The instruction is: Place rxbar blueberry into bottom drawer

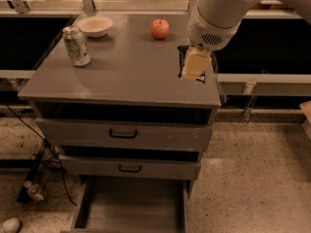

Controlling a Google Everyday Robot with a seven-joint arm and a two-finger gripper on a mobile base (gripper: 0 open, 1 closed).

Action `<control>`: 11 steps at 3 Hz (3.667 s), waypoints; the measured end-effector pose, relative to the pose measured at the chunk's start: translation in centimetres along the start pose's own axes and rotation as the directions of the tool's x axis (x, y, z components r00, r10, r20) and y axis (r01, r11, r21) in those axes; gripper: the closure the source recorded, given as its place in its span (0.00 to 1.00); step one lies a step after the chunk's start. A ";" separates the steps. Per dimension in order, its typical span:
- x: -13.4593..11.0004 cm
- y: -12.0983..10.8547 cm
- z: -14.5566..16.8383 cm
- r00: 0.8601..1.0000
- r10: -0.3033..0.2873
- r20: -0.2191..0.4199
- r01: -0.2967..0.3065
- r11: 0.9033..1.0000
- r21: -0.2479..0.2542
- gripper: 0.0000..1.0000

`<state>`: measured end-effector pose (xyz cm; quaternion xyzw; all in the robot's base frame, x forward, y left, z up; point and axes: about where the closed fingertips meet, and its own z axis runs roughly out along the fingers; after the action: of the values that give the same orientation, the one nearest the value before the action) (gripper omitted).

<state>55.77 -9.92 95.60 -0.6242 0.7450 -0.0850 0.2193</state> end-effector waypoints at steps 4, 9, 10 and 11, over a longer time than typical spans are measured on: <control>7.5 5.3 2.6 0.969 0.166 0.182 -0.168 0.986 -0.004 1.00; 3.5 15.6 11.2 0.934 0.145 0.326 -0.107 0.985 -0.133 1.00; 3.3 18.7 16.3 0.905 0.241 0.350 -0.172 0.961 -0.217 1.00; 3.6 22.4 22.9 0.885 0.335 0.323 -0.229 0.918 -0.324 1.00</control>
Offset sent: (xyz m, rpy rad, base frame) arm -0.0307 -0.1063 -0.1462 0.4042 0.0598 -0.1530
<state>45.21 -5.38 65.44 -0.5373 0.7777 0.1729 0.2768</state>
